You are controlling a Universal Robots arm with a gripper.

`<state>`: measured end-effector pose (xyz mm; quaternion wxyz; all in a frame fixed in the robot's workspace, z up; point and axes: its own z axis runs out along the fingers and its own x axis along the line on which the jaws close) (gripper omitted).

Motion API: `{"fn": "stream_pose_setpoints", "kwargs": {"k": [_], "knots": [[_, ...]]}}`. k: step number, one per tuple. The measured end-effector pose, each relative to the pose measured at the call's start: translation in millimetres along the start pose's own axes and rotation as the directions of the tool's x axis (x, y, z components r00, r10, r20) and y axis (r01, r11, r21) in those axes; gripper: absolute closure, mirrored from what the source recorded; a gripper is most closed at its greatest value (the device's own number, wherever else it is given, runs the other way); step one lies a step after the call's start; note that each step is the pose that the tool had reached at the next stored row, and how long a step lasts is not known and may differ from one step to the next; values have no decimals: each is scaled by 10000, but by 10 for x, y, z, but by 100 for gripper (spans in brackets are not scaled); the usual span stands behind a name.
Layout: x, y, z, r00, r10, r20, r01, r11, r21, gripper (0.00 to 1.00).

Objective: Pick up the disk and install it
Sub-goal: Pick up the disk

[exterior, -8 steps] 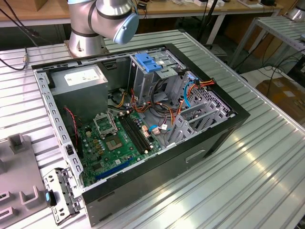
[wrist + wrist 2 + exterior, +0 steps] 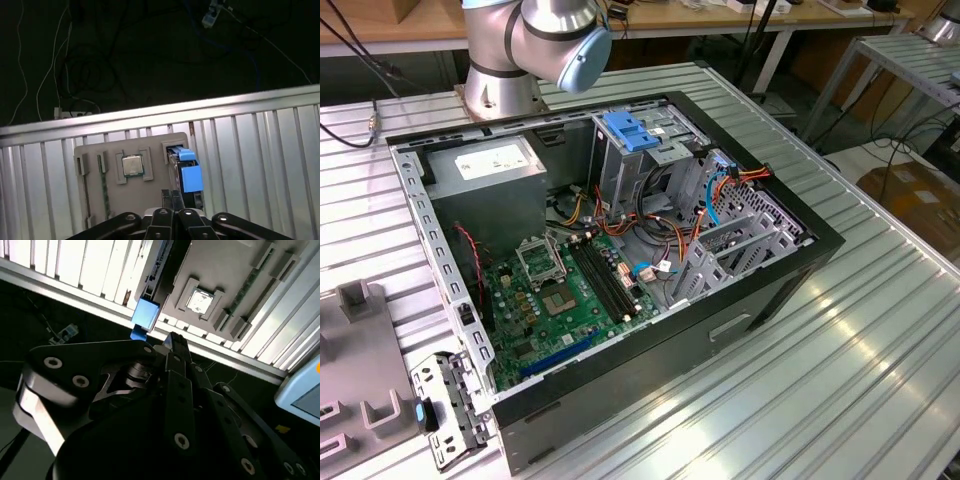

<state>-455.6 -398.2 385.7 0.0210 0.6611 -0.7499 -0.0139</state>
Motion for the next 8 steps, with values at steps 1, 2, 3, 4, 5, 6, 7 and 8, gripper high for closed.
{"fn": "stream_pose_setpoints", "kwargs": {"k": [1,2,3,4,5,6,7,8], "knots": [[0,-1,0,9996,-291,-14,292,9996,4,89],[0,-1,0,9982,-602,-29,602,9982,7,89],[-1,-4,0,9962,-865,-42,865,9963,10,89],[-3,-8,0,9954,-955,-48,955,9954,8,89],[-12,-12,4,9954,-957,-47,957,9954,21,89],[-18,-11,7,9955,-947,-46,948,9955,50,89],[-39,-9,11,9957,-922,-42,922,9957,118,89],[-52,-7,17,9961,-879,-39,880,9960,169,89]]}}
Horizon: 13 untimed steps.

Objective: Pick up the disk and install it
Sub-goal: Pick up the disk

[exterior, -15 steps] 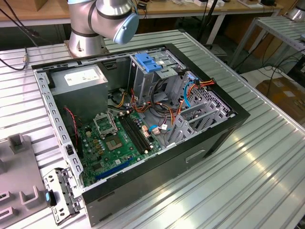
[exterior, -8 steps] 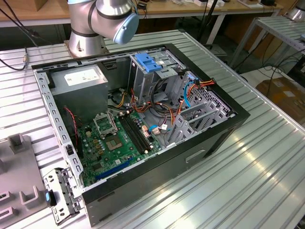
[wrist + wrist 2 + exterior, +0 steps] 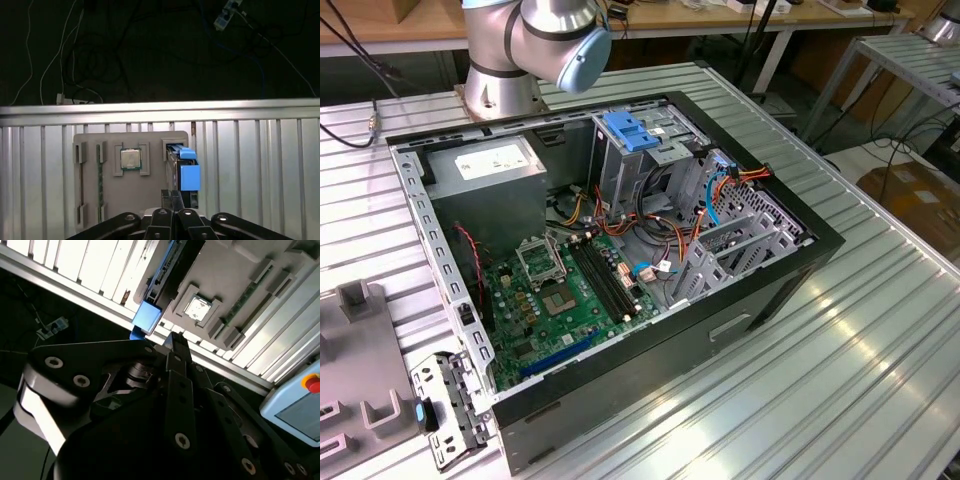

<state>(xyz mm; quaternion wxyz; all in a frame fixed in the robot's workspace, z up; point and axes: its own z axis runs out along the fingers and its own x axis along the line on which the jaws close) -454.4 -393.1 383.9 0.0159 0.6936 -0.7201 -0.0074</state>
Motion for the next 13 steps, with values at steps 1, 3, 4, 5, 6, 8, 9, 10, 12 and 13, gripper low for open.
{"fn": "stream_pose_setpoints", "kwargs": {"k": [1,3,4,5,6,8,9,10,12,13], "knots": [[-2,0,4,10000,59,3,-59,10000,20,89],[-7,-1,16,9997,257,12,-257,9996,69,89],[-9,-1,21,9994,337,16,-337,9994,91,89],[-9,-1,25,9991,418,20,-418,9991,110,89],[-12,-1,31,9987,502,25,-503,9986,132,89],[-22,-1,45,9976,691,35,-692,9975,164,89],[-51,7,62,9971,766,40,-766,9969,193,89],[-79,10,70,9971,766,44,-766,9968,232,89],[-98,26,91,9970,767,57,-768,9964,356,89],[-98,37,99,9970,766,61,-768,9963,390,89]]}}
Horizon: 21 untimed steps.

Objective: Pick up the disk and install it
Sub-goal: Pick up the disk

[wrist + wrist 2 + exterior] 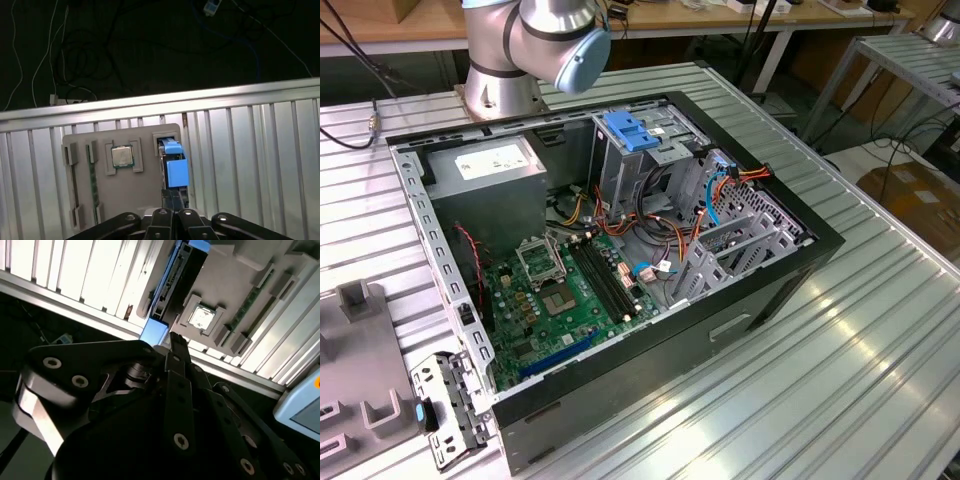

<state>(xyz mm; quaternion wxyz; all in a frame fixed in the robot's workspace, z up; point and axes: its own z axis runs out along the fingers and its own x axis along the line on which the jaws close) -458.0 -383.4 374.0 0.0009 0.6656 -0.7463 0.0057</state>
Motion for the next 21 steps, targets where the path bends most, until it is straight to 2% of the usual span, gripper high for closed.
{"fn": "stream_pose_setpoints", "kwargs": {"k": [2,3,5,6,7,9,10,15,17,21], "knots": [[4,39,26,10000,1,8,-1,10000,60,89],[5,51,43,10000,1,11,-1,10000,88,76],[6,62,76,10000,0,15,-1,9999,119,64],[6,64,92,10000,0,14,0,9999,123,64],[3,68,132,10000,1,15,-2,9999,126,52],[-2,73,195,10000,1,15,-2,9999,126,52],[-2,77,218,10000,1,15,-2,9999,125,46],[-54,105,357,10000,2,14,-2,9999,125,46],[-73,162,444,10000,1,15,-1,9999,126,46],[-77,171,550,10000,1,15,-1,9999,125,46]]}}
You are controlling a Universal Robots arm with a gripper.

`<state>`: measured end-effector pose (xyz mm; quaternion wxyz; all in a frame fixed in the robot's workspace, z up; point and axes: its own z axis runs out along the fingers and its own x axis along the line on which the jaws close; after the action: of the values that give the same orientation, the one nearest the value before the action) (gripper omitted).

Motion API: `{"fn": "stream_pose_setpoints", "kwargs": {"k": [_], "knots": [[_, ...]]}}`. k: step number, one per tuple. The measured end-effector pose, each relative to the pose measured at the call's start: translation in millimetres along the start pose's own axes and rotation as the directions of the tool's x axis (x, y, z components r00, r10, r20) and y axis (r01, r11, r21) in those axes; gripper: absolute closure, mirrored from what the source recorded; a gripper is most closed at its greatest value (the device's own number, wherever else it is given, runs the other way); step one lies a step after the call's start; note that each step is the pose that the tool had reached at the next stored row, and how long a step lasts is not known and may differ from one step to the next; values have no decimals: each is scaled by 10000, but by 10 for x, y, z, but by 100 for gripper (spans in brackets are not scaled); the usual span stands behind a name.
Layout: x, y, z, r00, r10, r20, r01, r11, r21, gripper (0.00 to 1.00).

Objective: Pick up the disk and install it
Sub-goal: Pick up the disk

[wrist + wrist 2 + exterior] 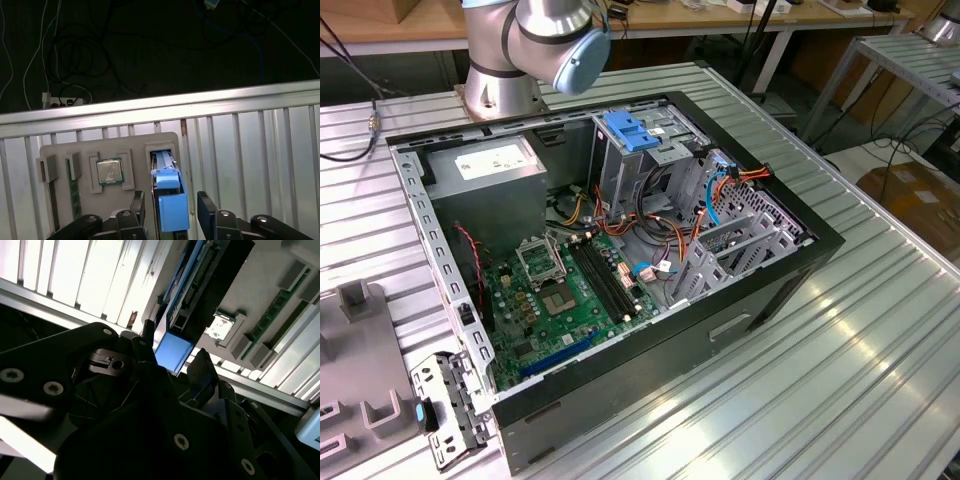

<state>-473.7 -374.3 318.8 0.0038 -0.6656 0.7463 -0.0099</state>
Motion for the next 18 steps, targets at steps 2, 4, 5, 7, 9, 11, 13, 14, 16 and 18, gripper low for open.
{"fn": "stream_pose_setpoints", "kwargs": {"k": [2,4,5,7,9,11,13,14,16,18], "knots": [[-1,1,38,10000,0,-1,0,10000,-7,46],[-1,3,89,10000,1,-3,-1,10000,-20,46],[-1,3,98,10000,1,-4,-1,10000,-21,46],[-1,2,100,10000,0,-3,0,10000,-20,46],[-1,2,113,10000,0,0,0,10000,-16,46],[-1,3,156,10000,0,-2,0,10000,-18,46],[-2,4,201,10000,0,-3,0,10000,-19,46],[-2,4,212,10000,0,-3,0,10000,-20,46],[-2,5,226,10000,0,-4,0,10000,-23,46],[-2,5,229,10000,0,-2,0,10000,-20,47]]}}
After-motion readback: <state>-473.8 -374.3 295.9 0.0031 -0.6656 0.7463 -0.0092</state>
